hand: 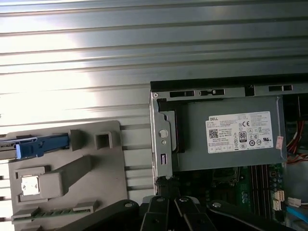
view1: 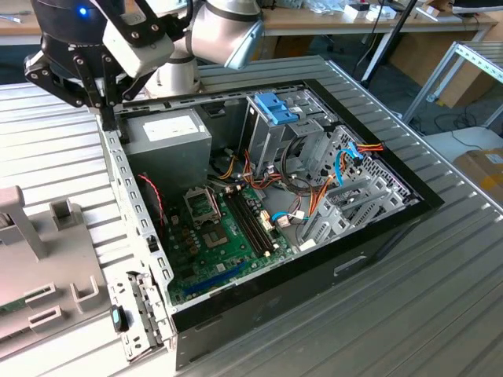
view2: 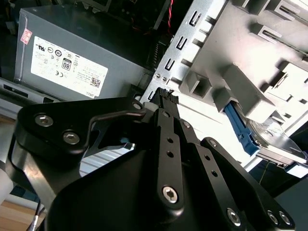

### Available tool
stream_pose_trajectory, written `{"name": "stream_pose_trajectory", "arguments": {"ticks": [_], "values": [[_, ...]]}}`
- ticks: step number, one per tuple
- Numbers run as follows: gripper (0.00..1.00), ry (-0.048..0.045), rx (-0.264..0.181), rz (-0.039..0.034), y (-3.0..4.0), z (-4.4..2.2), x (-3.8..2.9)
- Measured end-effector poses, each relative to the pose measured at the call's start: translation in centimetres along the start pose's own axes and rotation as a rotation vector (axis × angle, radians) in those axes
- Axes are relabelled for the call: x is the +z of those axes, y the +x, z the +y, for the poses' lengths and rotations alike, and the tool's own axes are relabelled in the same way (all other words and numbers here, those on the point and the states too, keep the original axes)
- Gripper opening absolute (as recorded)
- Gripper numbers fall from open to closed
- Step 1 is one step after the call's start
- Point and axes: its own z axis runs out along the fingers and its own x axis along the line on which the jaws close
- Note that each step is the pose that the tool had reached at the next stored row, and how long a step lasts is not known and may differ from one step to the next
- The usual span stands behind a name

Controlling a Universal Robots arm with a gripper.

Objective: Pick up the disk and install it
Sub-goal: 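Reach for the disk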

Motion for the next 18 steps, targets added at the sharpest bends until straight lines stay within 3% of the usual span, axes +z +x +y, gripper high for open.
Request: {"name": "stream_pose_trajectory", "arguments": {"ticks": [18], "values": [[0.11,0.0000,0.000,0.0000,1.51,-0.11,-0.04]]}}
